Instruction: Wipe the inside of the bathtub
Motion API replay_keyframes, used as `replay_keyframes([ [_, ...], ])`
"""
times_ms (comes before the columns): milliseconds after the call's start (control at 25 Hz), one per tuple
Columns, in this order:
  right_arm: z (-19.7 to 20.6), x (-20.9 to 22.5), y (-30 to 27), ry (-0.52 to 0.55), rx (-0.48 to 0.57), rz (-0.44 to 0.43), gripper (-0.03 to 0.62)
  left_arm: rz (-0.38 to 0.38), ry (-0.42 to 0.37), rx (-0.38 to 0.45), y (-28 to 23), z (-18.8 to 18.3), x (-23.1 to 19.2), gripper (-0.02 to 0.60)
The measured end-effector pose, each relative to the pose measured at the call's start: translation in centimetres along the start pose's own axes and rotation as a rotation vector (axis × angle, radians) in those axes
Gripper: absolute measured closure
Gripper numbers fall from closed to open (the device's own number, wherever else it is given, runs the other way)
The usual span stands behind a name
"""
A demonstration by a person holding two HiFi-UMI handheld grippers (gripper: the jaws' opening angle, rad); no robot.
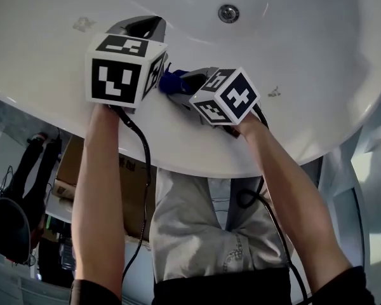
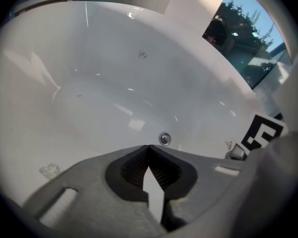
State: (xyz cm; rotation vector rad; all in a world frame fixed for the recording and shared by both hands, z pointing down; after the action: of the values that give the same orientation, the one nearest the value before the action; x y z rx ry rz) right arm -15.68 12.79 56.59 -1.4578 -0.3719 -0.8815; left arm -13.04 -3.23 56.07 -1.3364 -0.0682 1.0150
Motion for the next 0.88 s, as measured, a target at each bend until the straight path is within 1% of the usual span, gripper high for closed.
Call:
replay_keyframes([
  [200, 0.8, -2.8, 2.0, 0.025, -0.008, -0.052, 0.473, -0.007, 0.006, 0.000, 0.4, 0.2, 0.5, 0.578],
  [480, 1.5, -6.5, 4.9, 0.075, -0.028, -0.173, 0.474, -0.007, 0.001, -0.004, 0.5, 0.3, 0.5, 0.578],
  [680, 1.9, -9.1, 7.2, 0.101, -0.010, -0.238, 0.474, -0.003, -0.015, 0.015, 0.5, -0.2, 1.0, 0.578],
  [880, 2.2, -11.4, 9.4, 0.126, 0.011, -0.294, 0.474, -0.010, -0.030, -0.008, 0.3, 0.1, 1.5, 0.578],
])
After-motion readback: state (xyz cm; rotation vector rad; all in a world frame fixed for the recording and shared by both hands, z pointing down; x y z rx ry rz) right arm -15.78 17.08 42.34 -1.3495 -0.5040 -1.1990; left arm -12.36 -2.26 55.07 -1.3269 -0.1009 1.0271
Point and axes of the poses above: the fingertips, and each gripper's own axes: y backward along the fingers, x to its right, z out of its underside, the point moved 1 cm from there along y, backward along the fingers, and after that the axes turned 14 degrees about z, right-handed, at the moved point
